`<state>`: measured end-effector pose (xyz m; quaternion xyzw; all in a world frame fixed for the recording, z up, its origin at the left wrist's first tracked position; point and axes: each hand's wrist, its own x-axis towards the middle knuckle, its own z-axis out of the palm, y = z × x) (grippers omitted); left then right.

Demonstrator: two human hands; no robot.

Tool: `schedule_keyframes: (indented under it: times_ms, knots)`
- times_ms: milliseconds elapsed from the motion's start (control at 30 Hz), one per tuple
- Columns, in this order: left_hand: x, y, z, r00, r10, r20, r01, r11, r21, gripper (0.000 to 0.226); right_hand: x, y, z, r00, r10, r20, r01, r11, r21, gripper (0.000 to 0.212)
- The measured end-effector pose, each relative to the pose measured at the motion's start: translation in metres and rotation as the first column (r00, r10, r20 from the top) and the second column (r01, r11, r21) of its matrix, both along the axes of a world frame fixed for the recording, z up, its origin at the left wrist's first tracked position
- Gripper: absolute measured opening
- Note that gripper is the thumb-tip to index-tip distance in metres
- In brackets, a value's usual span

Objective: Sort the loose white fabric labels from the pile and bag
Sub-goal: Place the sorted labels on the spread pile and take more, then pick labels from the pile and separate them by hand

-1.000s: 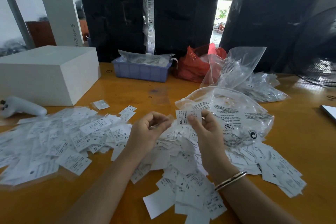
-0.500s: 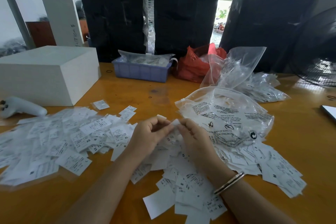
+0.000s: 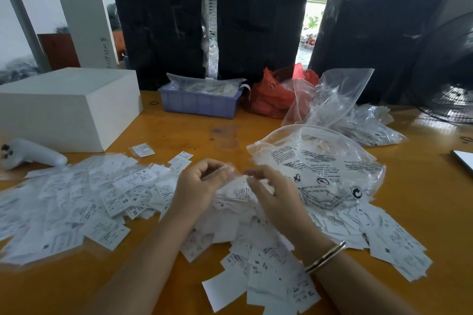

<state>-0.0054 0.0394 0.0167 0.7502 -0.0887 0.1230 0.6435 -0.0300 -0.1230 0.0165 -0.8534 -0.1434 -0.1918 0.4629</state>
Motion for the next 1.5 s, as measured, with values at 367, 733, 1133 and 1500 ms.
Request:
schedule_keyframes:
  times_ms: [367, 733, 1133, 1500]
  knots:
    - [0.014, 0.041, -0.003, 0.819, 0.539, 0.198, -0.57, 0.722, 0.393, 0.03, 0.089, -0.111, 0.031, 0.788, -0.6, -0.138, 0.441, 0.706, -0.554, 0.021]
    - [0.015, 0.046, -0.01, 0.761, 0.527, 0.38, -0.607, 0.368, 0.705, 0.034, 0.076, -0.097, 0.02, 0.77, -0.623, -0.139, 0.422, 0.659, -0.622, 0.011]
    - [0.001, 0.004, -0.013, 0.922, -0.134, 0.363, -0.159, 0.724, 0.671, 0.014, 0.071, -0.098, 0.031, 0.822, -0.566, 0.056, 0.566, 0.804, -0.183, 0.015]
    - [-0.002, -0.004, -0.007, 0.967, -0.256, 0.004, 0.25, 0.947, 0.203, 0.063, 0.007, -0.004, 0.016, 0.985, 0.01, -0.175, 0.061, 0.917, 0.395, 0.008]
